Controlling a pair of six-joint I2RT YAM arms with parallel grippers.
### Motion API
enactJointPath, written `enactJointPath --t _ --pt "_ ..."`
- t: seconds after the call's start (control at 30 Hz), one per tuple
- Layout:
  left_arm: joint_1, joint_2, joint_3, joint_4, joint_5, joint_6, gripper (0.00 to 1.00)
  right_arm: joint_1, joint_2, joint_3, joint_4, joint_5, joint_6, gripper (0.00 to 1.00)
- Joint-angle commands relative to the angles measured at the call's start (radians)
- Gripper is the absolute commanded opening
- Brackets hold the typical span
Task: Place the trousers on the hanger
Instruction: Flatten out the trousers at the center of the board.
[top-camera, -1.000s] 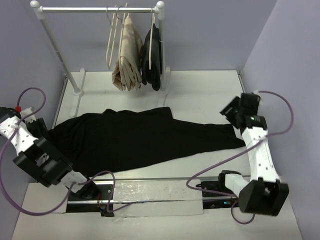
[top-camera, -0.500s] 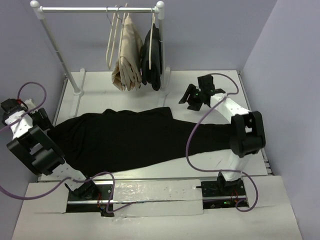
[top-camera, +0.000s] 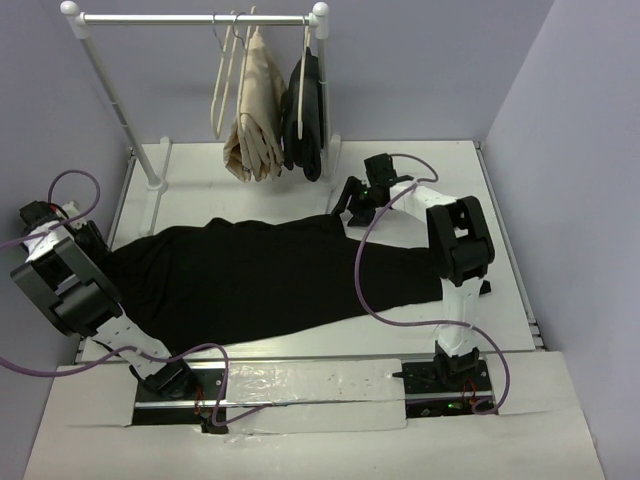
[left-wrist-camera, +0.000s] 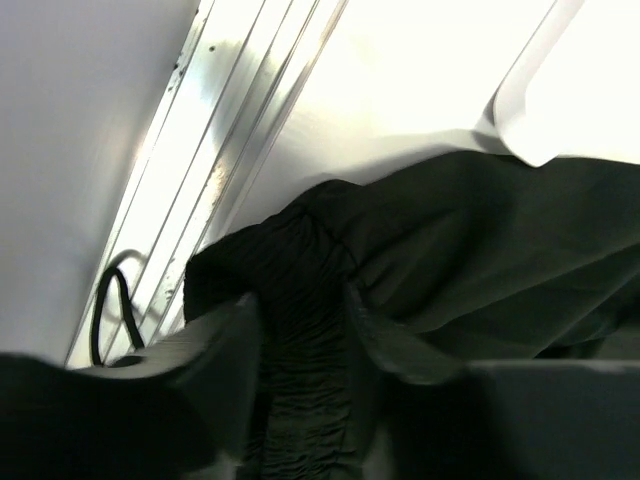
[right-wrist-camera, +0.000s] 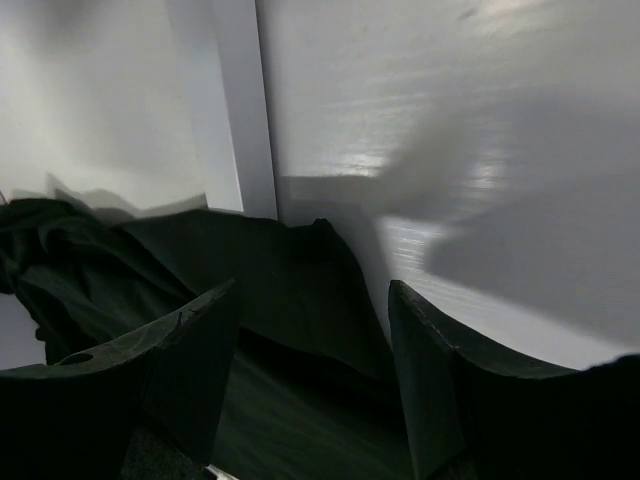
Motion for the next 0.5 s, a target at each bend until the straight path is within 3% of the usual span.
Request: enactJointPath --t 0.0,0.23,0.3,0.33,0.4,0.43,0.47 --pt "0.003 0.003 -0.003 0.103 0.032 -0.051 0.43 0.021 0.035 0.041 0.028 -0.050 0.020 0.68" --pt "0.003 0.015 -0.020 0.107 0.044 -0.068 0.39 0.030 0.058 0.034 0.021 -0.056 0.014 0.67" --pt "0.004 0.017 -0.030 0.114 0.050 -0.066 0.30 0.038 0.060 0.031 0.034 -0.064 0.018 0.66" --pt "0.003 0.014 -0.037 0.115 0.054 -0.066 0.26 0.039 0.067 0.032 0.047 -0.065 0.021 0.63" --pt "0.001 0.014 -0.038 0.114 0.075 -0.066 0.08 0.042 0.081 0.032 0.064 -0.067 0.040 0.51" --pt "0.001 0.012 -0.032 0.111 0.084 -0.068 0.02 0.042 0.089 0.035 0.068 -0.067 0.044 0.36" --pt "0.001 0.011 -0.027 0.100 0.095 -0.068 0.00 0.039 0.096 0.040 0.067 -0.061 0.047 0.30"
